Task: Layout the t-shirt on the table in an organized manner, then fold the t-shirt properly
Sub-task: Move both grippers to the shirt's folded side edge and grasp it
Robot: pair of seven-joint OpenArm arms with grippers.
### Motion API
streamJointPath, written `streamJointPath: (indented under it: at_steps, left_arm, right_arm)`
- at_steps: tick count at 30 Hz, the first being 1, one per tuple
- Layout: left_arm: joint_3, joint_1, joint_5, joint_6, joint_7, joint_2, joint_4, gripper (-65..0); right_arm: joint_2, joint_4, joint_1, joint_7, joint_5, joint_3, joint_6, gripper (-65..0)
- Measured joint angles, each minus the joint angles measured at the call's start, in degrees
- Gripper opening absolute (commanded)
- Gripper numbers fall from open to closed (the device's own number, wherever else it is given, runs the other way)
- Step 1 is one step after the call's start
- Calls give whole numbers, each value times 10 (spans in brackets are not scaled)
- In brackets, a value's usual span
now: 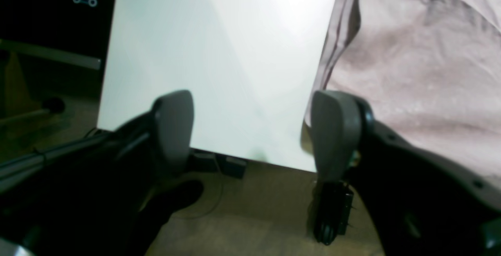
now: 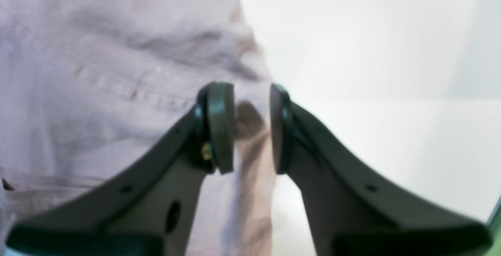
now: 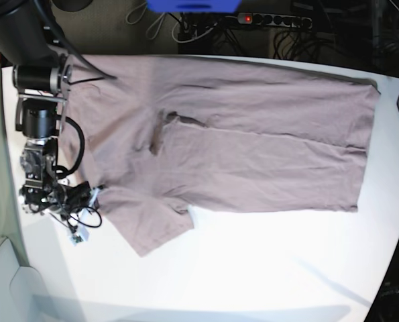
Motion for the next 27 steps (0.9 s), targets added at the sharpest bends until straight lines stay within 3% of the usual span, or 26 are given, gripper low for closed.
streamJointPath:
  at_steps: [3, 10, 13, 18, 22, 24, 27]
  left_arm:
    - [0, 0, 0, 0, 0, 0, 0, -195]
    - [2, 0, 0, 0, 2, 19, 3, -195]
    - [2, 0, 0, 0, -1, 18, 4, -195]
    - [2, 0, 0, 0, 0, 21, 4, -195]
    - [2, -5, 0, 0, 2, 21, 4, -195]
    - [1, -15, -1, 0, 1, 20, 3, -195]
    - [0, -39, 2, 0, 1, 17, 1, -194]
  right_arm:
    - [5, -1, 1, 7, 1, -1, 0, -465]
    - [13, -1, 0, 12, 0, 0, -1, -281]
    - [13, -1, 0, 12, 0, 0, -1, -254]
    - [11, -2, -18, 15, 0, 0, -1, -255]
    - [12, -37, -27, 68, 4, 0, -2, -266]
    - [13, -60, -19, 82, 4, 0, -2, -310]
    - [14, -72, -16, 104, 5, 0, -2, -440]
